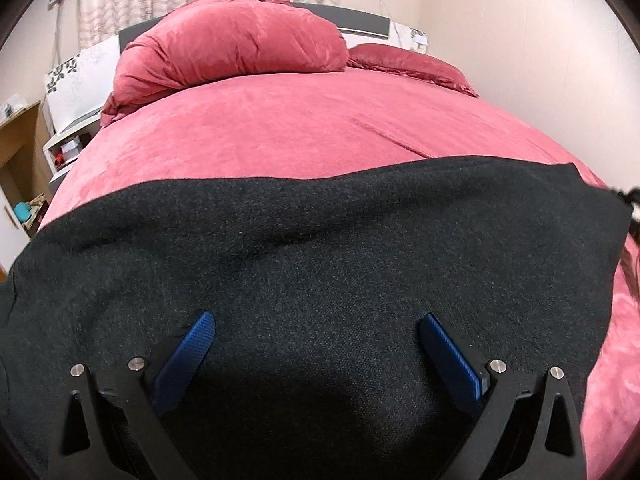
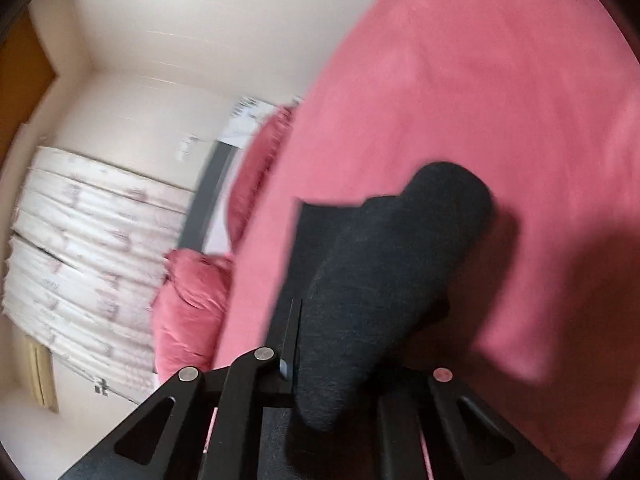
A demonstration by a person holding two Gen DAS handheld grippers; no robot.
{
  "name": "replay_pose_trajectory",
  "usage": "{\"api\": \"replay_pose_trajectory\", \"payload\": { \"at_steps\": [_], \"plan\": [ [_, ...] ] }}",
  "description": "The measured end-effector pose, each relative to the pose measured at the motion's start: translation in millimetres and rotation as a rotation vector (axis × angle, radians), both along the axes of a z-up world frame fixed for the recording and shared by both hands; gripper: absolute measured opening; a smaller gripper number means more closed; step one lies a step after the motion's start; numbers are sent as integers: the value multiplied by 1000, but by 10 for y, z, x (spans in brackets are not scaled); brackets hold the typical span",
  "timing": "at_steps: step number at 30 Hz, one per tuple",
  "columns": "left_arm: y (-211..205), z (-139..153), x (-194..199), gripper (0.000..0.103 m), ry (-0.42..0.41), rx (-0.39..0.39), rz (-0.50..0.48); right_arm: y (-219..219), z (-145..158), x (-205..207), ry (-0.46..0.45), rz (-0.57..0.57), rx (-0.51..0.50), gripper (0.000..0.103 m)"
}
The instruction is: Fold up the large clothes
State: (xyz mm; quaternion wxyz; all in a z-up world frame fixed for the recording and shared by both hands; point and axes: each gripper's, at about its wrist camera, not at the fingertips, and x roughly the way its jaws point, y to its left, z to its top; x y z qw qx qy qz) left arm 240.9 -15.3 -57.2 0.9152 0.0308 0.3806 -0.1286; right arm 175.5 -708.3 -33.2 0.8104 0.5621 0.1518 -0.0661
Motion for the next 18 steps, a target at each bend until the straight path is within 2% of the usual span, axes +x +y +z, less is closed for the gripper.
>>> {"api": "replay_pose_trajectory", "payload": {
  "at_steps": [1, 3, 4, 7, 8, 11, 13, 14, 15, 16, 18],
  "plan": [
    [12, -7, -3, 103, -2, -6, -2, -5, 127, 19, -7, -4, -66, 9],
    [11, -22, -11, 103, -10, -7, 0, -12, 168, 81, 18, -1, -112, 10],
    [-14, -35, -18, 103, -15, 12, 2, -25, 100, 148, 69, 4, -100, 10],
    [-46, -52, -33, 103, -26, 25, 4, -96, -272, 295, 221, 29, 22, 14],
    [-43, -52, -31, 103, -26, 20, 4, -127, -383, 282, 215, 16, 80, 14],
    [-43, -50, -35, 103, -29, 17, 4, -176, -486, 232, 135, -44, 214, 26],
    [-45, -52, -36, 103, -31, 17, 5, -179, -501, 278, 128, -77, 261, 28],
    [-41, -53, -40, 103, -32, 17, 5, -163, -470, 318, 137, -86, 255, 28],
    [-40, -51, -44, 103, -32, 17, 6, -142, -433, 346, 153, -85, 234, 25],
    [-35, -50, -53, 103, -34, 19, 6, -119, -373, 417, 177, -80, 210, 16],
    [-39, -50, -56, 103, -35, 20, 7, -57, -256, 478, 184, -82, 182, 13]
  ]
}}
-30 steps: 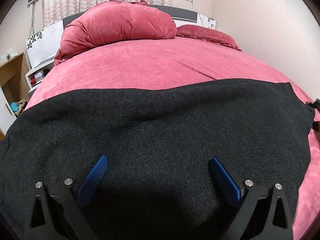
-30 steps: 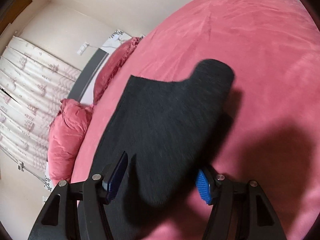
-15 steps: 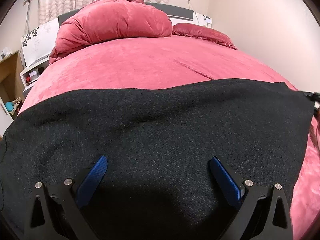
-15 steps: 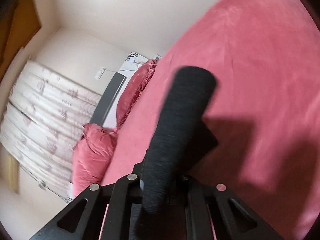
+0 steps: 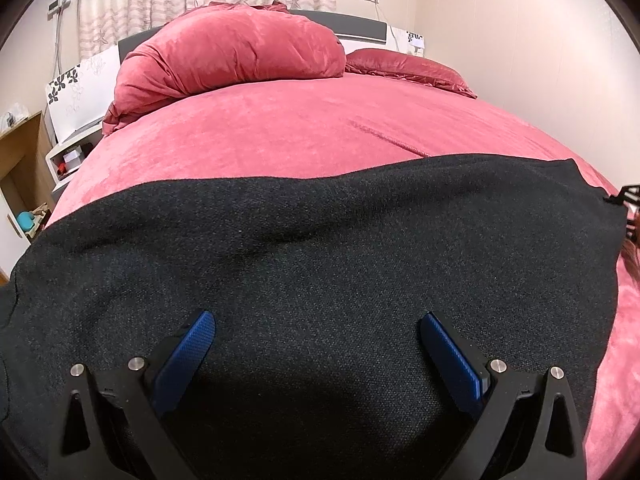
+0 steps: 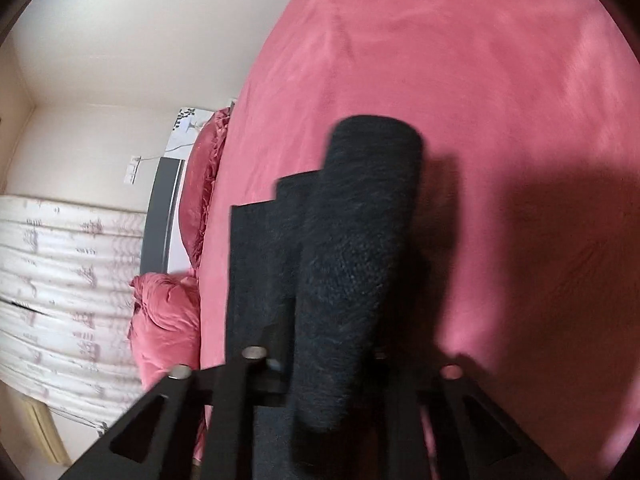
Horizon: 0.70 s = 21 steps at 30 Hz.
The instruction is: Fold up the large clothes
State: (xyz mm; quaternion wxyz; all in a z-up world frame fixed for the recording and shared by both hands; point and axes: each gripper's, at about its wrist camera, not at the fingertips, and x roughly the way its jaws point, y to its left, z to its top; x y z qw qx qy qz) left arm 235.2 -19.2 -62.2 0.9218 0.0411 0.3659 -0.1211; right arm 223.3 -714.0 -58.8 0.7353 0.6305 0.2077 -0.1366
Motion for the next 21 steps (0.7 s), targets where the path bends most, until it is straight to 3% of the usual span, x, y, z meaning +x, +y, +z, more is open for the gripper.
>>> {"api": "replay_pose_trajectory", "payload": {
  "at_steps": [4, 12, 18, 21],
  "plan": [
    [9, -6, -3, 103, -2, -5, -1, 129, 364, 97, -42, 9, -79, 12],
    [56, 3, -4, 103, -2, -34, -4, 840, 1408, 400, -107, 247, -332, 12],
    [219, 47, -38, 103, -10, -147, -1, 2062, 1992, 610, -162, 560, -596, 12],
    [289, 67, -54, 103, -13, -199, 2, 2936, 2029, 570, -170, 766, -853, 12]
  ]
}}
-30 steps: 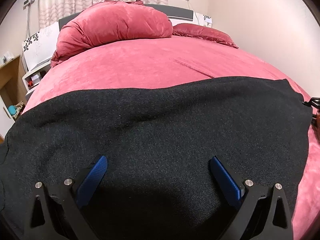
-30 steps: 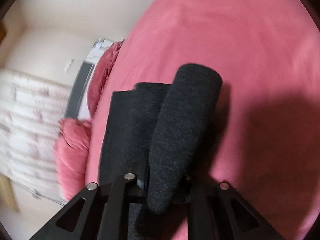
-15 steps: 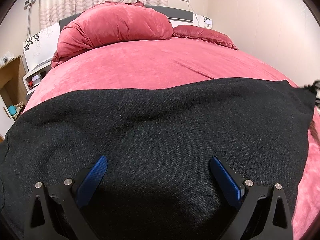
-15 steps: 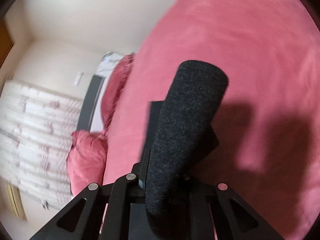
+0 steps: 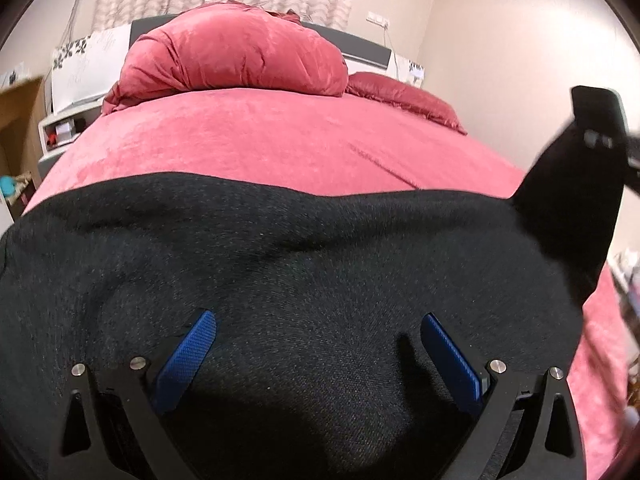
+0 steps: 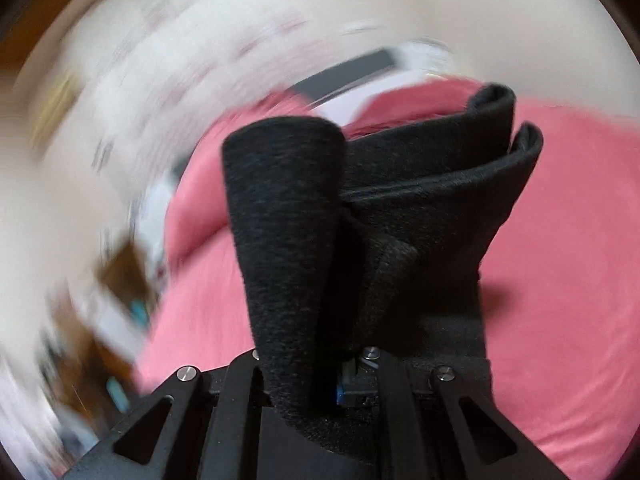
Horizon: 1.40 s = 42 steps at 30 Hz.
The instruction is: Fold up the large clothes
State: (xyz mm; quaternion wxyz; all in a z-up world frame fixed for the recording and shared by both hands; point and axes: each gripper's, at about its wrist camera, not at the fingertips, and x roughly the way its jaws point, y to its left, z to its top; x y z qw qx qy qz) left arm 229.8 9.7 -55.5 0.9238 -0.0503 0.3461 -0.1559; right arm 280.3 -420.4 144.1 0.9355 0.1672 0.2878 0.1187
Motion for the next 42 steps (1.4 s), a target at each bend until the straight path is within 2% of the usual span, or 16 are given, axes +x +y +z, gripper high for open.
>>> {"api": "replay_pose_trajectory", "payload": {
  "at_steps": [3, 7, 8, 9, 10, 11, 18, 21, 24, 27, 29, 31, 35, 38, 40, 42],
  "plan": [
    [-5, 8, -5, 103, 0, 0, 2, 898, -344, -243, -28, 223, -248, 15],
    [-21, 9, 2, 103, 3, 7, 3, 1698, -1231, -479, 83, 412, -599, 21],
    [-20, 10, 3, 103, 4, 3, 2, 1828, -1413, -577, 50, 400, -711, 22],
    [-12, 14, 11, 103, 4, 0, 1, 1897, -1499, -740, -46, 362, -795, 23],
    [-12, 12, 20, 103, 4, -1, 1, 1937, -1538, -811, -94, 336, -842, 24],
    [-17, 11, 22, 103, 4, -1, 1, 1937, -1551, -810, -85, 323, -847, 24],
    [-109, 5, 63, 103, 15, 72, 12, 1683, -1412, -811, 2, 275, -591, 38],
    [-145, 55, 83, 103, 45, 92, 23, 1760, -1410, -1103, 18, 294, -547, 46],
    [-121, 153, 42, 103, 77, -11, 45, 1802, -1408, -1510, 24, 309, -497, 48],
    [-107, 283, -32, 103, 76, -141, 74, 1629, -1345, -1733, 74, 375, -317, 48],
    [-168, 390, -69, 103, 68, -204, 77, 1439, -1319, -1792, 91, 344, -202, 48],
    [-331, 507, -106, 103, 44, -225, 47, 1150, -1288, -1846, 86, 248, -86, 48],
    [-849, 643, -155, 103, -10, -114, -71, 304, -1345, -1899, 134, -86, 171, 48],
    [-1271, 630, -177, 103, -61, 68, -144, -252, -1464, -1880, 197, -285, 344, 50],
    [-1483, 487, -163, 103, -58, 216, -154, -522, -1562, -1864, 221, -388, 464, 62],
    [-1520, 297, -158, 103, -28, 295, -152, -703, -1675, -1816, 249, -463, 560, 66]
  ]
}}
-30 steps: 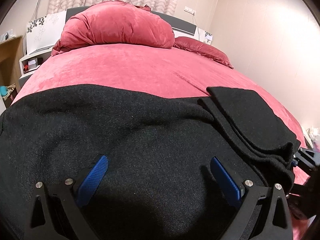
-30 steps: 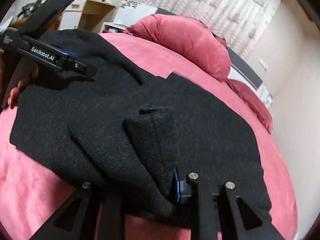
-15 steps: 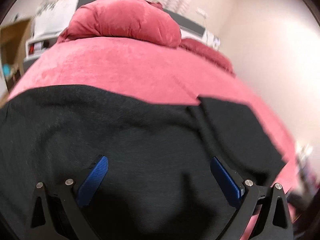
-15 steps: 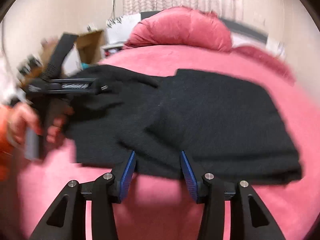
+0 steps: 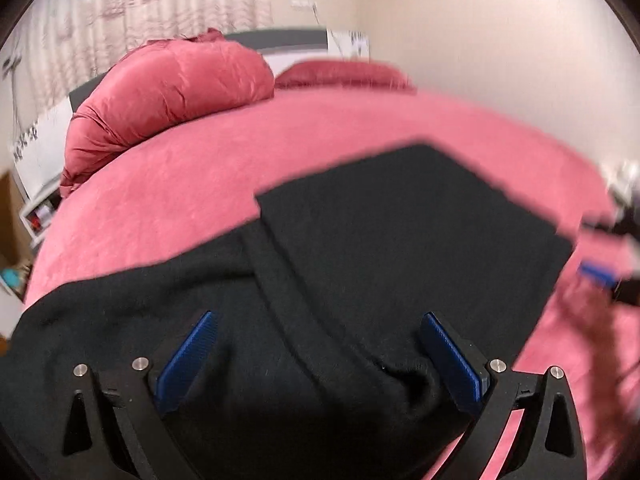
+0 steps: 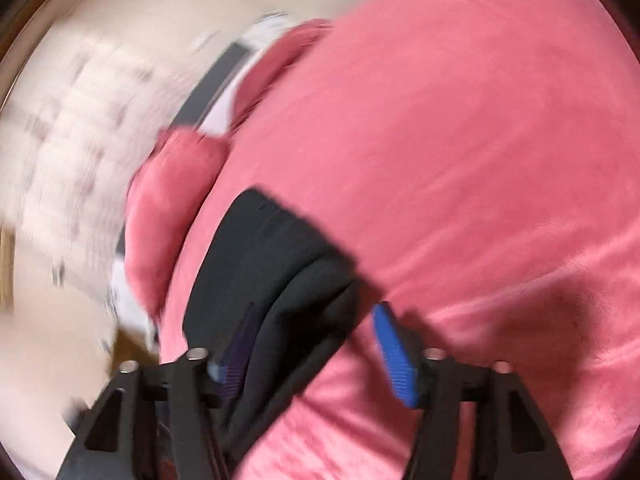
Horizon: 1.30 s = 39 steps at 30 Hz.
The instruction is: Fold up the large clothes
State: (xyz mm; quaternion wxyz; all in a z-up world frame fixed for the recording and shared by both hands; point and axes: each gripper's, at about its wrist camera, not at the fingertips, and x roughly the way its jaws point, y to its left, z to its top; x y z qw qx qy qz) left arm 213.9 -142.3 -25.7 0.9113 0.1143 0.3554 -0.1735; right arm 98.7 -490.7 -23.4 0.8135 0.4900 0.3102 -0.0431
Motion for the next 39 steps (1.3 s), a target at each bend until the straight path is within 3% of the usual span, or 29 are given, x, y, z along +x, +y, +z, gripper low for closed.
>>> {"api": "replay_pose_trajectory", "payload": {
  "at_steps": [2, 5, 6, 10, 16, 18, 22, 27, 29, 31, 34, 37, 39],
  "plan": [
    [104, -122, 17, 103, 26, -21, 15, -95, -111, 82, 8, -28, 53, 66],
    [391, -270, 64, 103, 124, -206, 73, -99, -204, 225, 13, -20, 62, 66],
    [413, -304, 50, 103, 131, -231, 83, -89, -218, 262, 15, -14, 59, 67],
    [336, -310, -16, 103, 78, -183, 73, -68, -221, 318, -31, -29, 94, 80],
    [330, -341, -58, 103, 80, -201, 89, -27, -87, 343, -156, 27, 72, 80],
    [342, -356, -93, 103, 77, -202, 90, -18, -91, 401, -137, 29, 52, 80],
    [358, -357, -109, 103, 73, -205, 89, -5, -253, 561, -111, 41, 103, 80],
    [394, -373, -160, 103, 62, -212, 89, 124, -216, 598, -128, 67, 6, 80],
    [416, -377, -179, 103, 62, -217, 89, 116, -226, 586, -137, 69, 13, 77],
    [430, -381, -212, 103, 61, -219, 89, 79, -267, 558, -138, 67, 37, 62],
    [431, -380, -216, 103, 58, -222, 87, -5, -370, 506, -137, 55, 94, 48],
    [442, -374, -214, 103, 60, -228, 86, -43, -416, 464, -153, 47, 138, 47],
    [449, -376, -227, 103, 60, -231, 85, -31, -385, 461, -148, 57, 115, 49]
  ]
}}
